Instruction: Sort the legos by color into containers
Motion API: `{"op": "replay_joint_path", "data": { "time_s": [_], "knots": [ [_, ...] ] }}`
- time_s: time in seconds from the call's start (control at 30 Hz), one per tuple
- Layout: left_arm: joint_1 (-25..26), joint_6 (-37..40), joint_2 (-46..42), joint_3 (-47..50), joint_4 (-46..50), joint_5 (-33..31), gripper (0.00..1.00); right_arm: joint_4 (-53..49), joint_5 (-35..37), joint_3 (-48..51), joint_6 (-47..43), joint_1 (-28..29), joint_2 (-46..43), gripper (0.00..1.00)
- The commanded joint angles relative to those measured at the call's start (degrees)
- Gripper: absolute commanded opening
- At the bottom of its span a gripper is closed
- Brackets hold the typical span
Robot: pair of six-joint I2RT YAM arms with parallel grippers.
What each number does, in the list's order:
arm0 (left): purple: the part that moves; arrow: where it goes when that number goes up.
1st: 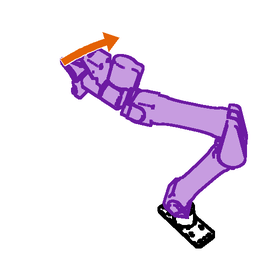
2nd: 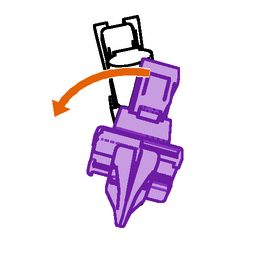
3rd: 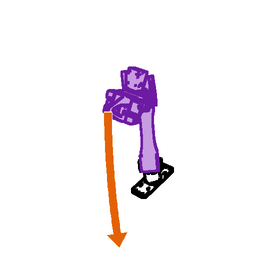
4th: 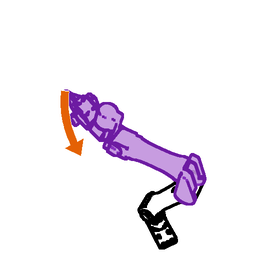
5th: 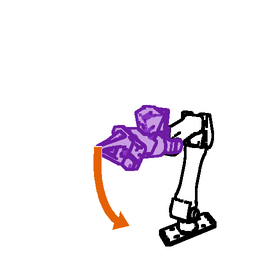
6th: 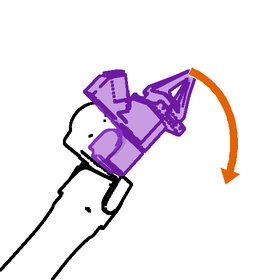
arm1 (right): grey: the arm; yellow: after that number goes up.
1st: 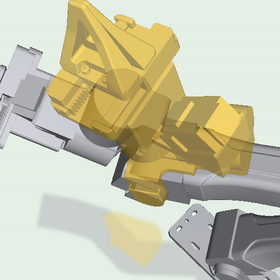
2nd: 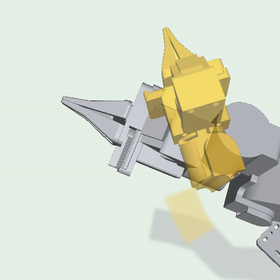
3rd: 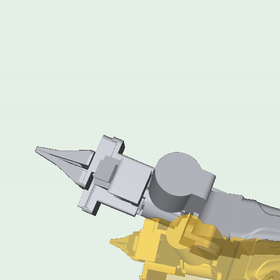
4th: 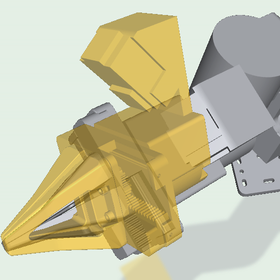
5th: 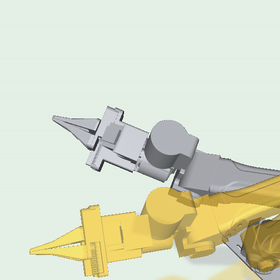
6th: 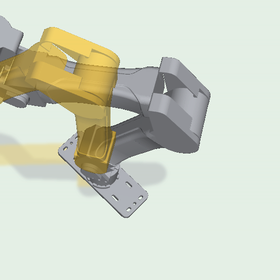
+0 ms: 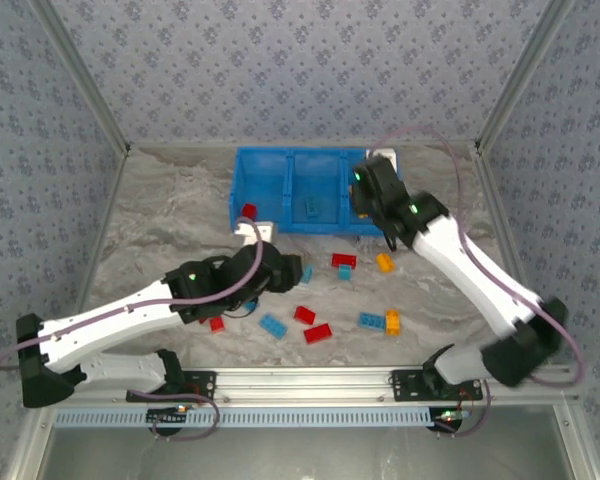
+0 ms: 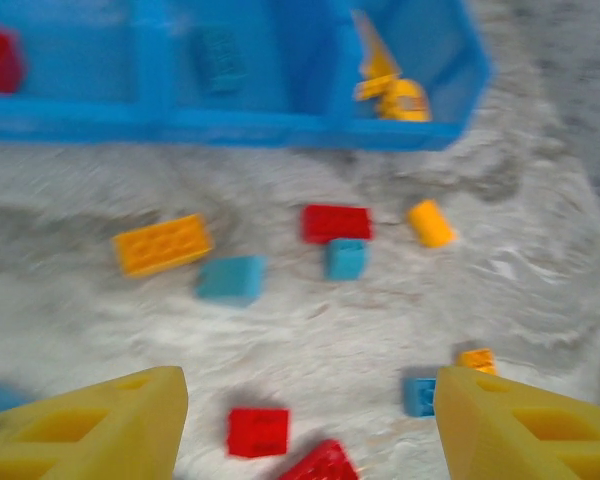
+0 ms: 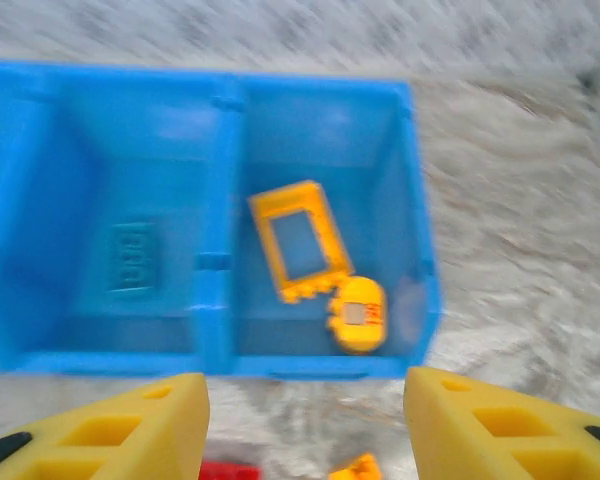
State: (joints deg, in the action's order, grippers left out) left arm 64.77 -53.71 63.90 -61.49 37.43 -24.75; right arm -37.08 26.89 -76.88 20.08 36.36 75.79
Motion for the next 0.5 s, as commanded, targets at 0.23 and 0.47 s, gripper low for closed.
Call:
{"op": "replay_joint_path", "data": {
  "time_s": [0.23, 0.47],
  "knots": [
    [-18.30, -16.91, -11.73, 17.64, 22.22, 7.46, 0.67, 20.80, -13.62, 28.83, 1.96, 26.47, -13.81, 0.56],
    [-32.66, -15.12, -12.48, 23.78, 11.57, 15.02, 0.55, 28.91, -14.63, 30.51, 2.46, 35.55, -5.83, 0.55]
  ]
}}
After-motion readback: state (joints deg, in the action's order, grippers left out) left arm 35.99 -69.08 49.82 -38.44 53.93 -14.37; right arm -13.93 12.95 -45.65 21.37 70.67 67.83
